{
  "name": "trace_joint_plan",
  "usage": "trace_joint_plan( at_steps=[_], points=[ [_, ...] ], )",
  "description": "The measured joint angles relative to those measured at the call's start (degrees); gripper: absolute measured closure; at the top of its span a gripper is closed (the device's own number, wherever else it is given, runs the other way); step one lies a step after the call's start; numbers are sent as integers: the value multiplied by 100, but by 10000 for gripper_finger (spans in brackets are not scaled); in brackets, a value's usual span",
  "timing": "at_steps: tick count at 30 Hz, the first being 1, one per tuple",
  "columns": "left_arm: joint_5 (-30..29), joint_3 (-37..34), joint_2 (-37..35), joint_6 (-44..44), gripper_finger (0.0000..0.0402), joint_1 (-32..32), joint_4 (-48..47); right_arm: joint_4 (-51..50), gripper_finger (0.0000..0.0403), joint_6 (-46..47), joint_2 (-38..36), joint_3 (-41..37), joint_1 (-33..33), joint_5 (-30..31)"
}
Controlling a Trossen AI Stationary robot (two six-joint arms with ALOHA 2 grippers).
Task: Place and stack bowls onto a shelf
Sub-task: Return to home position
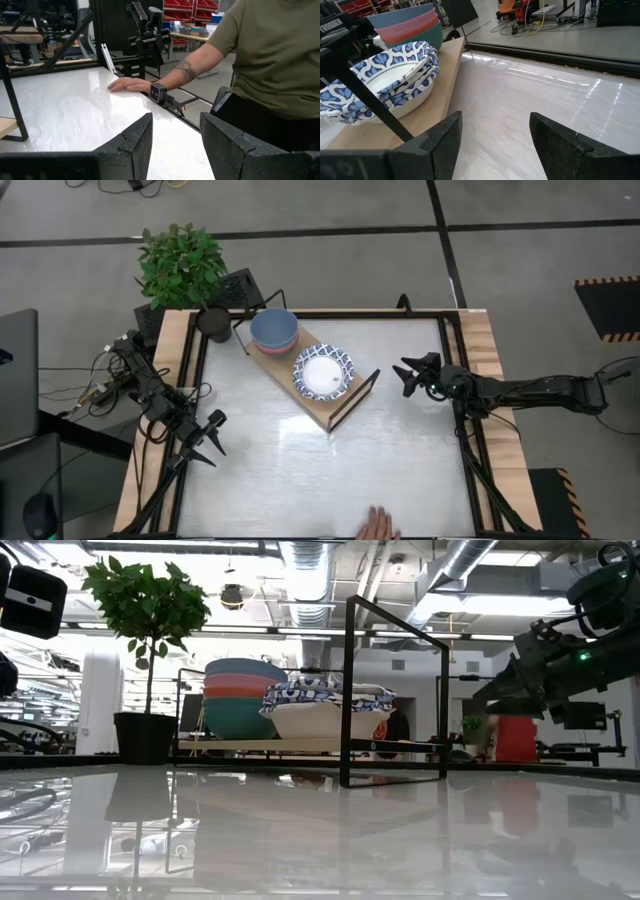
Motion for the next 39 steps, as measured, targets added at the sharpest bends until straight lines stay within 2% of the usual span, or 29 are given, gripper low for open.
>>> trace_joint_plan(
  at_steps=[25, 31, 39],
  points=[
    [0, -1, 0, 8, 251, -2, 0, 0, 143, 2, 0, 0, 1, 0],
    [160, 0, -1, 385, 251, -2, -19, 0, 143, 2, 0, 0, 2, 0],
    [181, -1, 0, 384, 251, -2, -20, 0, 143, 2, 0, 0, 2, 0]
  ],
)
